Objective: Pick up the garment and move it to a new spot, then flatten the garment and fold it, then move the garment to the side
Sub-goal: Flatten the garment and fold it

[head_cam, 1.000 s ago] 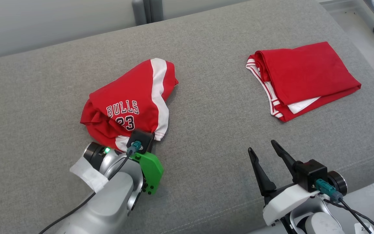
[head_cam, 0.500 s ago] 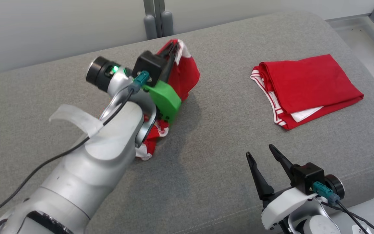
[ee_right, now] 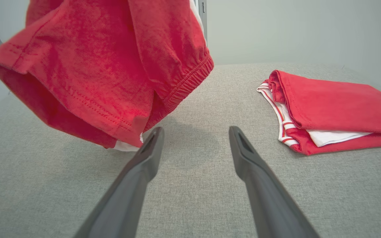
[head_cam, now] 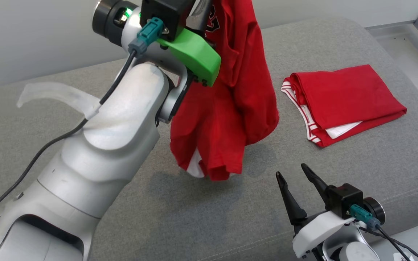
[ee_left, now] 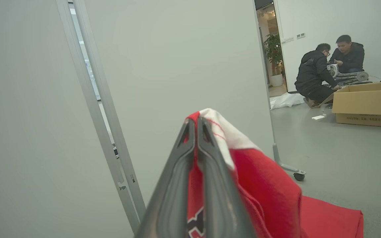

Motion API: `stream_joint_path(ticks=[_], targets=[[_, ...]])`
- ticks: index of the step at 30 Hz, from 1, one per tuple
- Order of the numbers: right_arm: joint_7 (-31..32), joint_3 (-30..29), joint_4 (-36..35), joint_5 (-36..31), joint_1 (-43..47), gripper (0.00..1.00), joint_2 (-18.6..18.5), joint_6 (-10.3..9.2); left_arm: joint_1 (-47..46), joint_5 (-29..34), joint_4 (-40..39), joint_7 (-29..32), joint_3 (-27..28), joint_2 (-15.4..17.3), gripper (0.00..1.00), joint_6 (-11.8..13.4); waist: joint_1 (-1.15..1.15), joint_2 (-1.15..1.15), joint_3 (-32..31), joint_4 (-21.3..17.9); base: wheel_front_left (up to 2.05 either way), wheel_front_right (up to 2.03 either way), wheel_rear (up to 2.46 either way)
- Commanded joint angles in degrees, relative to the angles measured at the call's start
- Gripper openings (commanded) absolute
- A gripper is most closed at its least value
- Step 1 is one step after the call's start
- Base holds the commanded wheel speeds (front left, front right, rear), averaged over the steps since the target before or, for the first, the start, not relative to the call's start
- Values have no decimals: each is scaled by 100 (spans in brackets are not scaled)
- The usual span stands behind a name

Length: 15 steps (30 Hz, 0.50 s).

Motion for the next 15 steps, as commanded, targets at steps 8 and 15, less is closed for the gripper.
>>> stream_joint_path(ticks=[8, 15], targets=[[-79, 133, -13, 81, -58, 100, -1, -3, 250, -222, 371, 418, 285, 492, 0, 332, 0, 0, 104, -30, 0, 0, 0], [-61, 156, -33, 10, -137, 100, -1, -3, 763, -217, 1543, 626, 231, 1251, 0, 250, 0, 0, 441, -95, 0, 0, 0]])
